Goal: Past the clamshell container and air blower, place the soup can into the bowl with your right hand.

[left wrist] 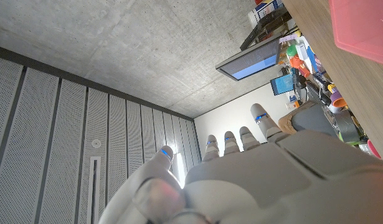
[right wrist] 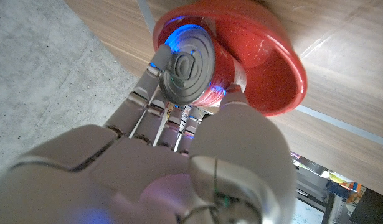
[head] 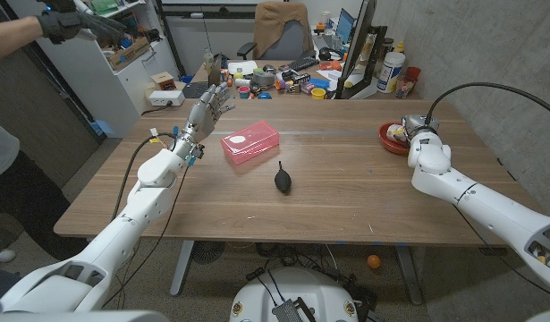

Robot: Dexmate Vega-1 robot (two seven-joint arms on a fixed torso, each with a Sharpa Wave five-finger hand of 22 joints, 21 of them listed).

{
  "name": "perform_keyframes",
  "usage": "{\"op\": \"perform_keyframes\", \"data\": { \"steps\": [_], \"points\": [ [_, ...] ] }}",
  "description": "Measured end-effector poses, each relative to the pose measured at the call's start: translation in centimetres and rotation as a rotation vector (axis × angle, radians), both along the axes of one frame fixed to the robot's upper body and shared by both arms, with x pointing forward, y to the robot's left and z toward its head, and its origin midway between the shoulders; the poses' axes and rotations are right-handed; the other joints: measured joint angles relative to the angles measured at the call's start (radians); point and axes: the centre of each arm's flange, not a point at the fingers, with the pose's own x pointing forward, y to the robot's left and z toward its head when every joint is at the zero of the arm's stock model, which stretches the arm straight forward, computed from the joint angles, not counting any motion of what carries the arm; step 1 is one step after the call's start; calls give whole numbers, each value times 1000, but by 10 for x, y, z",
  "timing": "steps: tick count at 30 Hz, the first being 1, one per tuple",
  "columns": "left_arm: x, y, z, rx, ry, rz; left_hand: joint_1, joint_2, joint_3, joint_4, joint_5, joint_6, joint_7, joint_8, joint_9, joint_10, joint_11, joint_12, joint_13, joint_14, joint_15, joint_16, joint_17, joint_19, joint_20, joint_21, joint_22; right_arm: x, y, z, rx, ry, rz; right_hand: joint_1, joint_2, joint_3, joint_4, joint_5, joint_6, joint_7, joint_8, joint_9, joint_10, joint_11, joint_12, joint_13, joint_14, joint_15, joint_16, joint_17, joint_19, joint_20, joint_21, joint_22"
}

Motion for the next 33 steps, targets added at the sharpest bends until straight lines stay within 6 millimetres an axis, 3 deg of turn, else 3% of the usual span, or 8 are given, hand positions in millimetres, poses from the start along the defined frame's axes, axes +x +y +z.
{"op": "perform_keyframes", "data": {
  "steps": [3, 7, 11, 14, 27, 33],
  "points": [
    [0, 0, 0, 1, -1, -2, 0, 0, 0, 0, 3, 0, 0, 0, 0, 0, 0, 0, 0, 0, 0, 0, 0, 0, 0, 0, 0, -4, 2, 5, -7, -5, 6, -99, 24, -24, 57, -18, 27, 16, 8, 0, 15, 30, 15, -4, -4, 3, 7, 0, -9, 43, -15, 0],
    [0, -1, 1, 1, -2, -2, 0, 0, -4, -4, 5, 0, 0, 0, 0, 0, 0, 0, 0, 0, 0, 0, 0, 0, 0, -2, 0, -12, 2, 11, -9, -15, 17, -152, 19, -43, 78, -35, 34, 23, 8, -5, 20, 57, 15, -4, -9, -2, 7, 0, -16, 81, -25, 0],
    [0, -1, 2, 3, -3, -4, 0, 0, -4, -4, 5, 0, 0, 0, 0, 0, 0, 0, 0, 0, 0, 0, 0, 0, 0, -4, 0, -20, 3, 18, -15, -28, 27, -172, 12, -50, 77, -44, 22, 34, 5, -5, 10, 64, 15, -4, -38, 5, 7, -3, -26, 101, -38, -1],
    [0, -1, 2, 3, -3, -4, 0, 0, -4, -4, 5, 0, 0, 0, 0, 0, 0, 0, 0, 0, 0, 0, 0, 0, 0, -4, 0, -28, 4, 25, -27, -48, 34, -192, 5, -57, 72, -50, 1, 26, 1, -5, -17, 59, 9, -4, -74, 8, -2, -4, -50, 125, -59, -4],
    [0, -2, 2, 5, -7, -10, 0, 0, -4, -4, 5, 0, 0, 0, 0, 0, 0, 0, 0, 0, 0, 0, 0, 0, 0, -4, 0, -54, 11, 47, -70, -122, 51, -219, -9, -72, 73, -54, -21, 26, -5, -5, -36, 61, 7, -4, -104, 11, -2, -5, -81, 149, -82, -3],
    [-2, -2, 1, 3, -9, -12, 0, 0, -4, -4, 5, 0, 0, 0, 0, 0, 0, 0, 0, 0, 0, 0, 0, 0, 0, -4, 0, -61, 13, 55, -89, -144, 47, -249, -18, -85, 76, -54, -30, 28, -5, -5, -50, 57, 7, -4, -132, 14, -2, -8, -145, 192, -128, -3]
  ]
}}
